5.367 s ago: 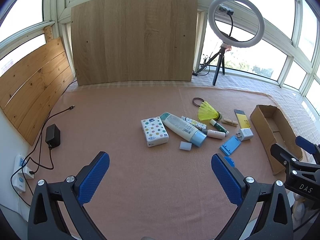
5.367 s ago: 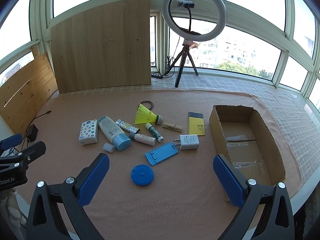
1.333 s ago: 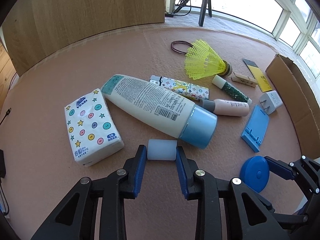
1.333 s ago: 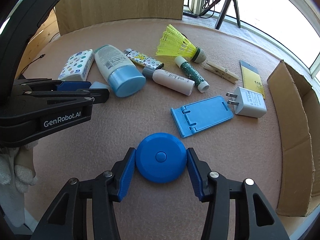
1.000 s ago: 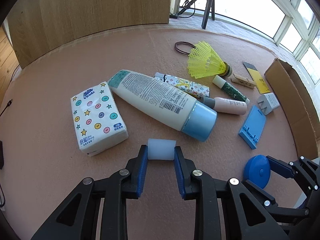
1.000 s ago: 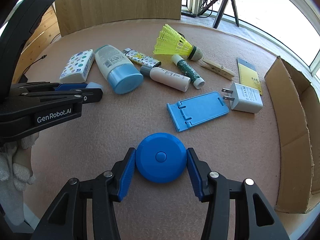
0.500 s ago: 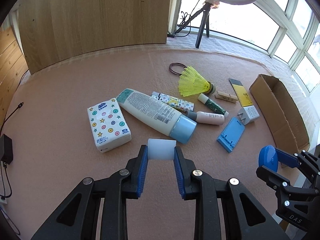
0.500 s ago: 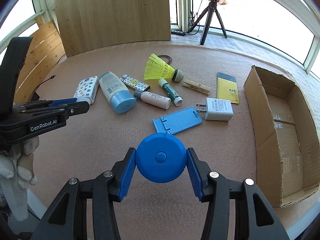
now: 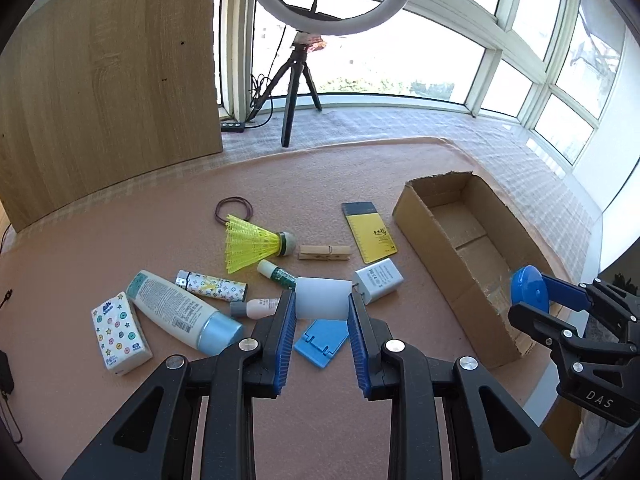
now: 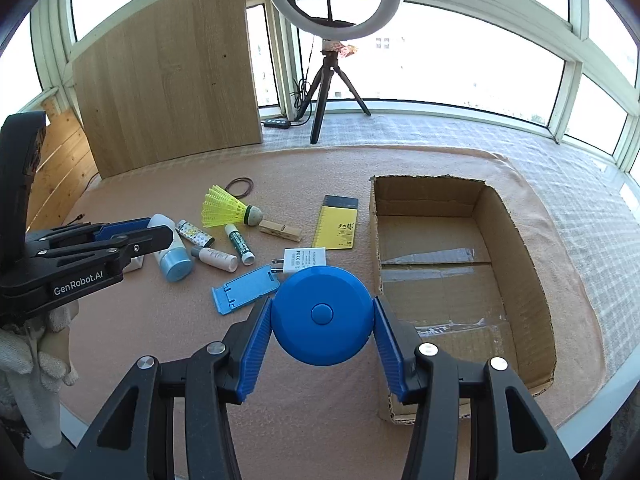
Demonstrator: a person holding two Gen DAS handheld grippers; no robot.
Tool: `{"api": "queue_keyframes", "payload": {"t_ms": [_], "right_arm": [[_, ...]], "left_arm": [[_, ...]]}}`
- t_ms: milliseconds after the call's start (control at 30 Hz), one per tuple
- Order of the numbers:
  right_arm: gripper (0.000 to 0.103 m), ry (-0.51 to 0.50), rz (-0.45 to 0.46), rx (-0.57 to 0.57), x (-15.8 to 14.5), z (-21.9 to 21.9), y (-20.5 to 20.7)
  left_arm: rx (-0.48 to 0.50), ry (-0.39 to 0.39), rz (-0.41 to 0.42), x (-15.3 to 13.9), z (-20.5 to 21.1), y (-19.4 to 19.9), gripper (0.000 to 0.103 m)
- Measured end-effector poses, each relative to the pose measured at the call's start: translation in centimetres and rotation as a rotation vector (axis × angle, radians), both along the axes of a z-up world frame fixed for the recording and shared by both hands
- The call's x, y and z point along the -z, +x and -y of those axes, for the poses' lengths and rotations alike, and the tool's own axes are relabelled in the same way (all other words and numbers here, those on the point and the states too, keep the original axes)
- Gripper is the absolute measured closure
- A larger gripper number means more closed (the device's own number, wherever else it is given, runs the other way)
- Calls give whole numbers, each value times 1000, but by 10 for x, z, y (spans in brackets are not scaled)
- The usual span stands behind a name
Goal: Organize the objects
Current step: 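Carry the tape measure and foam cube into the cardboard box and open both tools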
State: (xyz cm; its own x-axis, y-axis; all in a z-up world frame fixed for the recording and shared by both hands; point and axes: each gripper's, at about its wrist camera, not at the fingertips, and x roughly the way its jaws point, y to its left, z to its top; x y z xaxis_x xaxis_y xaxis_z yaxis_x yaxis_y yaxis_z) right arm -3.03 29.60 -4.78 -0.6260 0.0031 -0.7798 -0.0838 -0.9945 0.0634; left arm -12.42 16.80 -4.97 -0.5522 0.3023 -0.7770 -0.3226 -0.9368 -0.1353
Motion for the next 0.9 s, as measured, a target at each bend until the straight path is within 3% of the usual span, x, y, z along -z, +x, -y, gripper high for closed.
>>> {"api": "queue_keyframes", "payload": {"t_ms": [533, 900], "right_arm": [[57, 38, 36, 183, 19, -119, 19], [57, 19, 63, 181, 38, -141, 12]], "left_arm": [[207, -8, 3, 10, -159, -22, 75], [226, -55, 42, 42, -203, -42, 75]]}}
